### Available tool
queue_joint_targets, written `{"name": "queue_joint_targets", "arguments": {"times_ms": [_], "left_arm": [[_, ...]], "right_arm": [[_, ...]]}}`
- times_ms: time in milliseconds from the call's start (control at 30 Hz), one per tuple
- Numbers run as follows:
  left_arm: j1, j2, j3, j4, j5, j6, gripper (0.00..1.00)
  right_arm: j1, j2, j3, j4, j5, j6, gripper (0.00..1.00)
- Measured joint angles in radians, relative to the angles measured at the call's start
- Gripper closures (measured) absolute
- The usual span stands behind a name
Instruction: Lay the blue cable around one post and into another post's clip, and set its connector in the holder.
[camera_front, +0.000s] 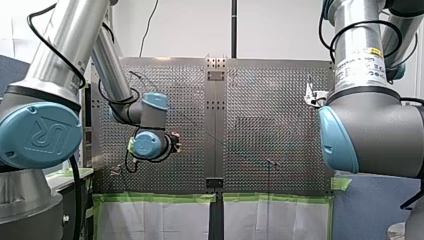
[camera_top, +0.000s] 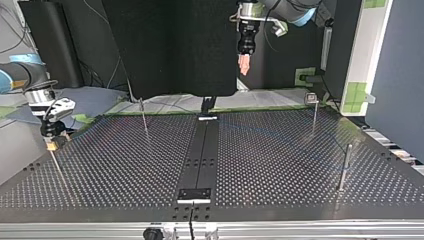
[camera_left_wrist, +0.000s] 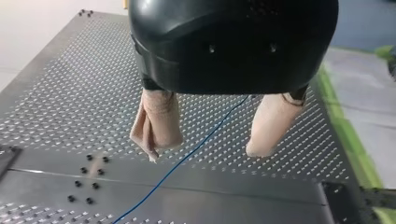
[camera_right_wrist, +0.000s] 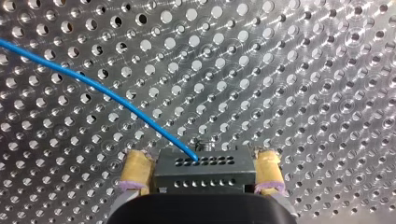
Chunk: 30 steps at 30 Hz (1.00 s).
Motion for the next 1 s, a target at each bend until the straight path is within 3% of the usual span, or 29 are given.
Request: {"name": "queue_joint_targets", "arguments": {"times_ms": [167, 767, 1000], "left_arm": [[0.003, -0.001, 0.0, 0.045, -0.022, 0.0, 0.0], [0.007, -0.002, 0.001, 0.228, -0.026, 0.015, 0.0], [0.007, -0.002, 0.001, 0.252, -0.026, 0.024, 0.0]], "right_arm": [[0.0, 0.0, 0.0, 0.0, 0.0, 0.0, 0.0], [0.0, 0.0, 0.0, 0.0, 0.0, 0.0, 0.0], [0.0, 0.0, 0.0, 0.0, 0.0, 0.0, 0.0]]}}
